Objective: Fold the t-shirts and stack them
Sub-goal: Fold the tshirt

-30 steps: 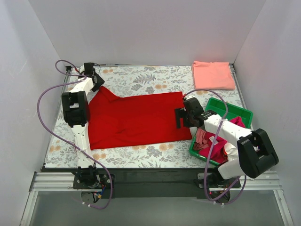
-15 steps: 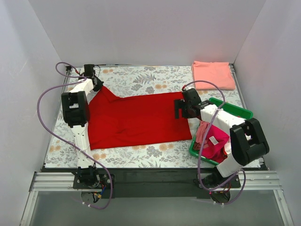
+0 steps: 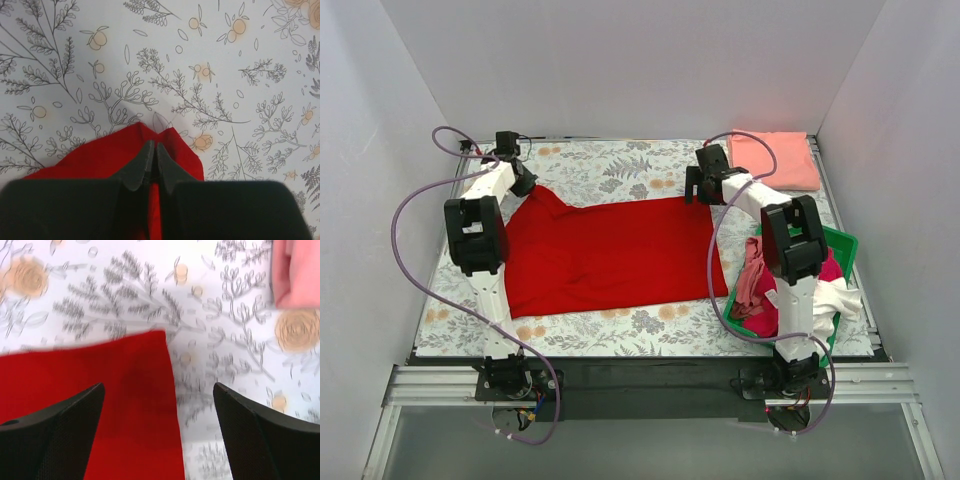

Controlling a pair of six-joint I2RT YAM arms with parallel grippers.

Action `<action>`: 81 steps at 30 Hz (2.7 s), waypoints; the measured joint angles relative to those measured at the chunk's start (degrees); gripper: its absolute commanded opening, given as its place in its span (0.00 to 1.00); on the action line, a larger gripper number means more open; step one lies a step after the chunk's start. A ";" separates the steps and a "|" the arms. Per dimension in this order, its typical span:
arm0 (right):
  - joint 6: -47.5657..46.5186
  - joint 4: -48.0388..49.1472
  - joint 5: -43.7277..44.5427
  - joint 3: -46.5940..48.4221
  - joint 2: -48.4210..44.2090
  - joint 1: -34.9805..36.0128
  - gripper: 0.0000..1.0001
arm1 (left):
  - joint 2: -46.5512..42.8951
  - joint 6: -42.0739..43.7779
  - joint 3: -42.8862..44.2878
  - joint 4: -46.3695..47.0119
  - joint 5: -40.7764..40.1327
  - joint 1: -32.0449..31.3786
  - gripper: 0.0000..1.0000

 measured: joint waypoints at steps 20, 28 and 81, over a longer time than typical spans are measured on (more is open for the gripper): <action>-0.46 -1.70 0.81 16.74 14.19 -1.33 0.67 | -11.28 -2.86 -5.79 -9.33 0.11 -0.50 0.00; -0.07 -0.70 0.57 15.80 13.99 -1.31 0.57 | -16.22 -3.87 -9.86 -10.60 0.11 -0.87 0.00; -5.66 1.57 -3.76 -7.45 -9.75 -0.90 0.01 | -57.55 -17.25 -39.28 -19.28 -1.27 -2.82 0.00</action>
